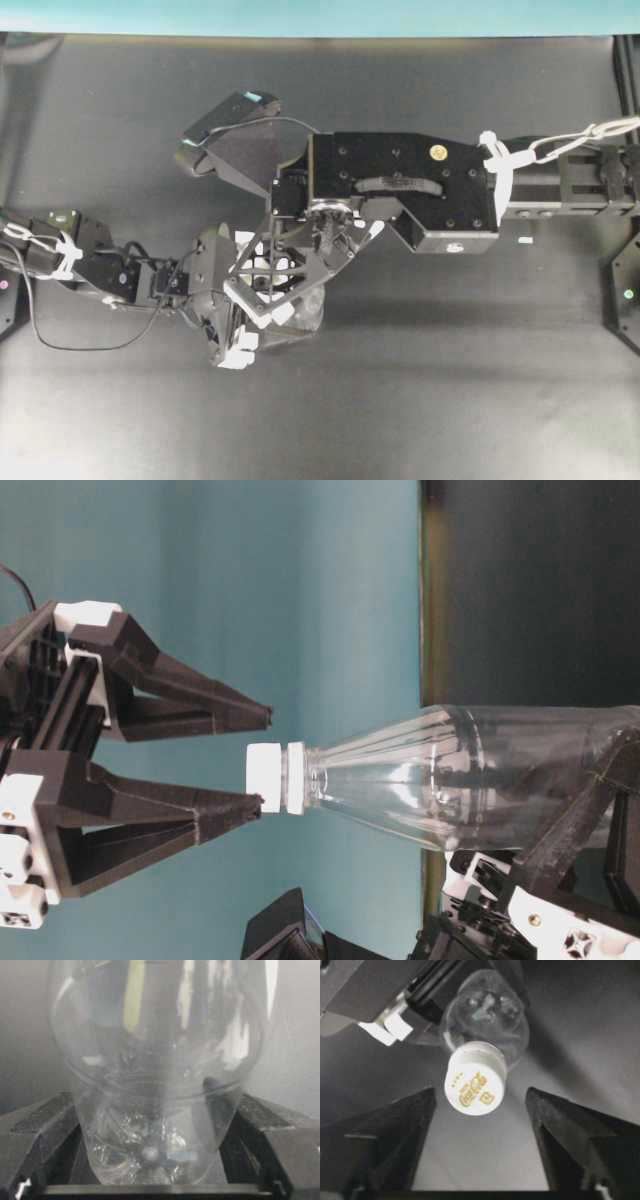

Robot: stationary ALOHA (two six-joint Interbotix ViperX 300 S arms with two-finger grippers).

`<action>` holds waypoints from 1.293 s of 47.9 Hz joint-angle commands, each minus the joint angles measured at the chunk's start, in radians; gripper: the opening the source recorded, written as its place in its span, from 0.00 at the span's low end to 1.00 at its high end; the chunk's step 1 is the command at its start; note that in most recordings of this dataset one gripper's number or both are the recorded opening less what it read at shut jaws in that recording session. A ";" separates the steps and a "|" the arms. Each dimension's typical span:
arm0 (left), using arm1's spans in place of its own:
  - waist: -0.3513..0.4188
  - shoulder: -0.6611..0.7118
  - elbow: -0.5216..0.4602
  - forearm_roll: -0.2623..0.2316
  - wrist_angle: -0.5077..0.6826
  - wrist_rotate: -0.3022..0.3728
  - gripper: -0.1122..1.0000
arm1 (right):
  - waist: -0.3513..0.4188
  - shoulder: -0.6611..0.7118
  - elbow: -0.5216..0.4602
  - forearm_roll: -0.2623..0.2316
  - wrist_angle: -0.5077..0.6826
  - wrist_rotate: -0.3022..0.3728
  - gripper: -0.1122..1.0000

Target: Open the bottle cap by holding the bottle with the left arm and twisting the cap with the right arm.

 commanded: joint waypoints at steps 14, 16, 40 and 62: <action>-0.005 -0.002 -0.005 0.003 0.002 -0.002 0.83 | 0.031 -0.005 -0.003 0.002 -0.011 -0.072 0.43; -0.003 -0.003 -0.005 0.003 0.002 -0.002 0.83 | 0.029 -0.005 -0.003 0.003 -0.009 -0.100 0.43; -0.005 -0.003 -0.002 0.003 0.002 -0.002 0.83 | 0.037 -0.003 -0.003 0.008 -0.035 -0.833 0.43; -0.008 -0.002 -0.002 0.003 0.002 -0.003 0.83 | 0.055 -0.044 0.117 -0.006 -0.080 -1.433 0.43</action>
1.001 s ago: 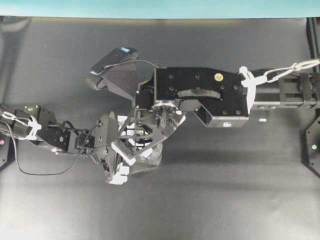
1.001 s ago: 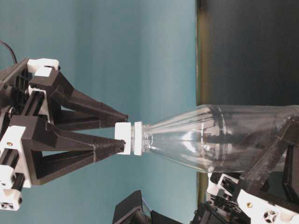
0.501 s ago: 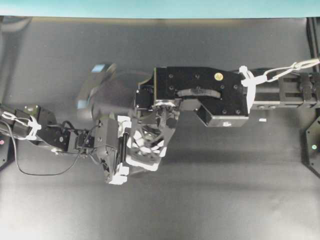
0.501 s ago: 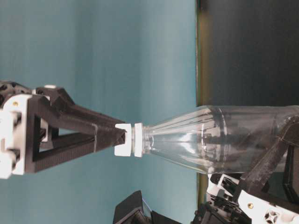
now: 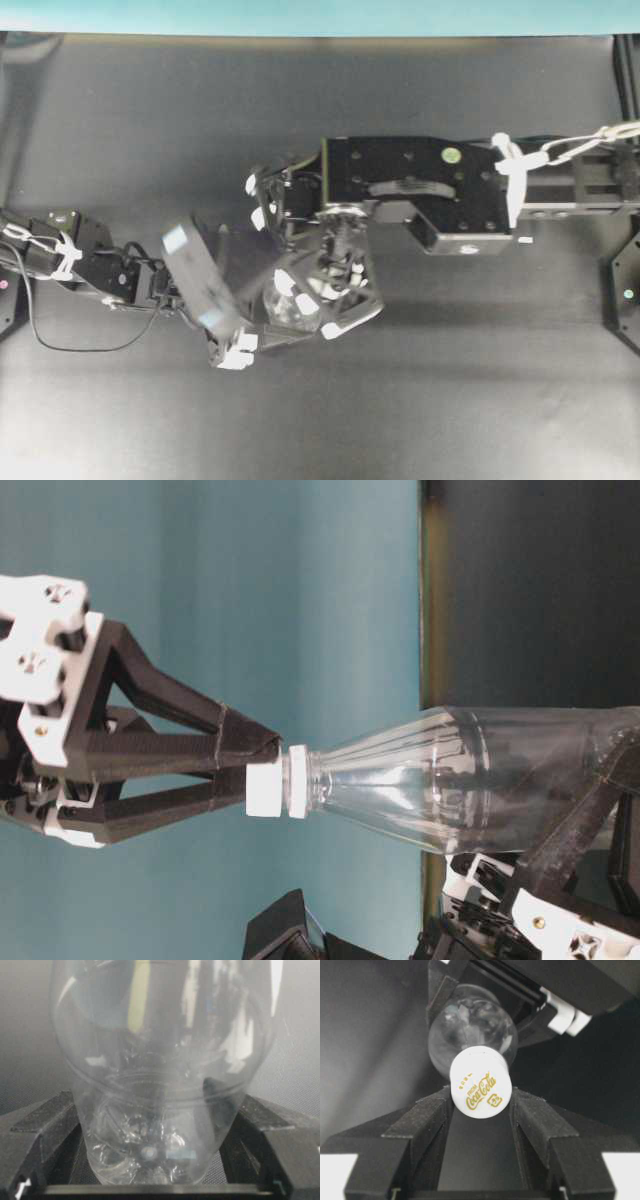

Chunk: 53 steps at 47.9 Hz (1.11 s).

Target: Open the bottle cap by holding the bottle with the left arm and twisting the cap with the right arm.

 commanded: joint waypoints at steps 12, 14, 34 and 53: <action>-0.006 -0.002 -0.005 0.003 0.002 -0.006 0.83 | 0.067 -0.035 0.091 -0.074 -0.104 -0.115 0.43; -0.006 -0.002 -0.005 0.003 0.002 -0.006 0.83 | 0.069 -0.040 0.100 -0.075 -0.110 -0.109 0.43; -0.006 0.000 -0.003 0.003 0.002 -0.009 0.83 | 0.067 -0.066 0.133 -0.074 -0.126 -0.048 0.43; -0.009 0.000 -0.003 0.003 0.003 -0.011 0.83 | 0.072 -0.080 0.138 -0.074 -0.135 0.058 0.72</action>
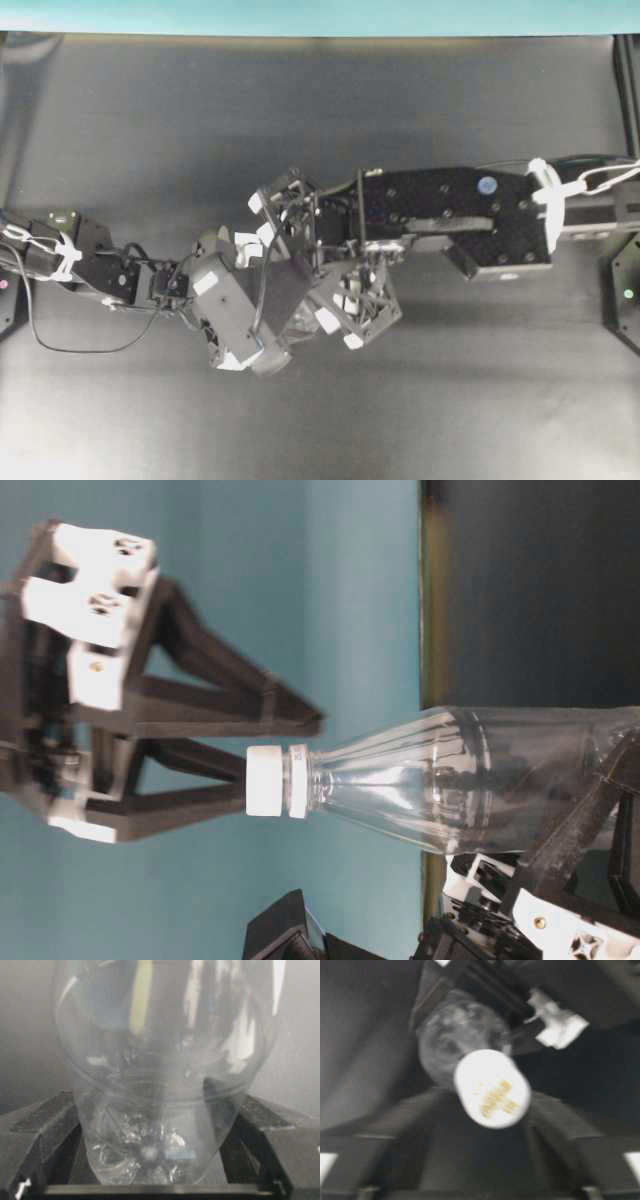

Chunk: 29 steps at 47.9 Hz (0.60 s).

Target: Open the bottle cap by holding the bottle with the left arm and twisting the cap with the right arm.

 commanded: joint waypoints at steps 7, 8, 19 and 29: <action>-0.006 -0.002 -0.008 0.003 0.025 -0.011 0.83 | 0.015 -0.032 0.014 0.000 0.005 0.110 0.82; -0.005 -0.002 -0.008 0.003 0.028 -0.011 0.83 | 0.017 -0.040 0.018 0.000 0.003 0.127 0.82; -0.006 -0.002 -0.012 0.003 0.060 -0.011 0.83 | 0.009 -0.138 0.074 -0.002 -0.052 0.262 0.81; -0.006 -0.003 -0.014 0.003 0.060 -0.011 0.83 | -0.009 -0.253 0.202 -0.002 -0.158 0.368 0.81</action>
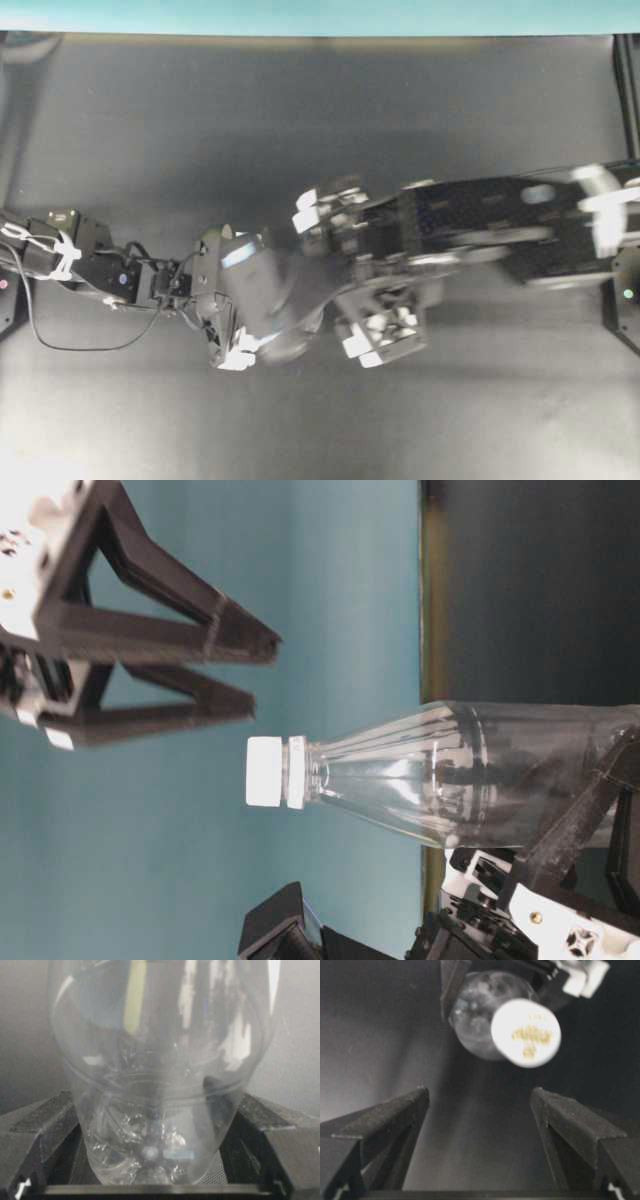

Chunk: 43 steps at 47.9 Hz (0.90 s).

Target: Open the bottle cap by holding the bottle with the left arm and twisting the cap with the right arm.

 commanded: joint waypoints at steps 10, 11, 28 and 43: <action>-0.006 0.003 -0.005 0.003 0.011 -0.006 0.83 | -0.014 -0.179 0.172 0.002 -0.163 0.187 0.81; -0.006 0.003 -0.005 0.003 0.011 -0.008 0.83 | -0.014 -0.193 0.186 0.002 -0.173 0.202 0.81; -0.009 -0.005 -0.008 0.003 0.075 -0.041 0.98 | 0.008 -0.403 0.410 0.002 -0.310 0.433 0.81; -0.006 -0.029 -0.009 0.003 0.078 -0.040 0.98 | 0.009 -0.635 0.606 0.002 -0.485 0.503 0.81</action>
